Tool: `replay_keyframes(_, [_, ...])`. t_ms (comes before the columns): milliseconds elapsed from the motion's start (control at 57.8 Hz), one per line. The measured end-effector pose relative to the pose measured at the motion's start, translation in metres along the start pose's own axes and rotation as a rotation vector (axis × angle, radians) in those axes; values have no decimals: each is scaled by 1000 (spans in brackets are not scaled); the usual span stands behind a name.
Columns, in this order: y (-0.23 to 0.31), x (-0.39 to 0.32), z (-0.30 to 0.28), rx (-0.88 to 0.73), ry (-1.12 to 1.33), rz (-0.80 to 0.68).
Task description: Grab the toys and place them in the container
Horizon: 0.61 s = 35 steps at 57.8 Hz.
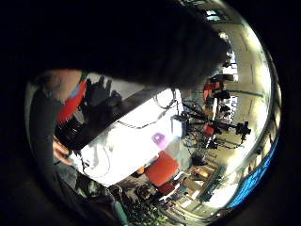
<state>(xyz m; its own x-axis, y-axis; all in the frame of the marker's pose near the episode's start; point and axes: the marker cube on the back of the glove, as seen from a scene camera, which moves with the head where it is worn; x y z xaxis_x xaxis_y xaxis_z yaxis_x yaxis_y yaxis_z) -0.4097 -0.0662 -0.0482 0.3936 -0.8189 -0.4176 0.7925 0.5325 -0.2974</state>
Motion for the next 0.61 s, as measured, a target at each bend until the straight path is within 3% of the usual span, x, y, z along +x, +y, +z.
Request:
replay_keyframes(208, [26, 22, -1, 1, 14, 9])
replay_keyframes(311, [48, 33, 1, -7, 25, 127])
replay_keyframes(467, [99, 69, 20, -25, 133, 158])
replay_keyframes(536, [115, 92, 38, -35, 118, 296])
replay_keyframes(605, [135, 125, 61, -65, 55, 215])
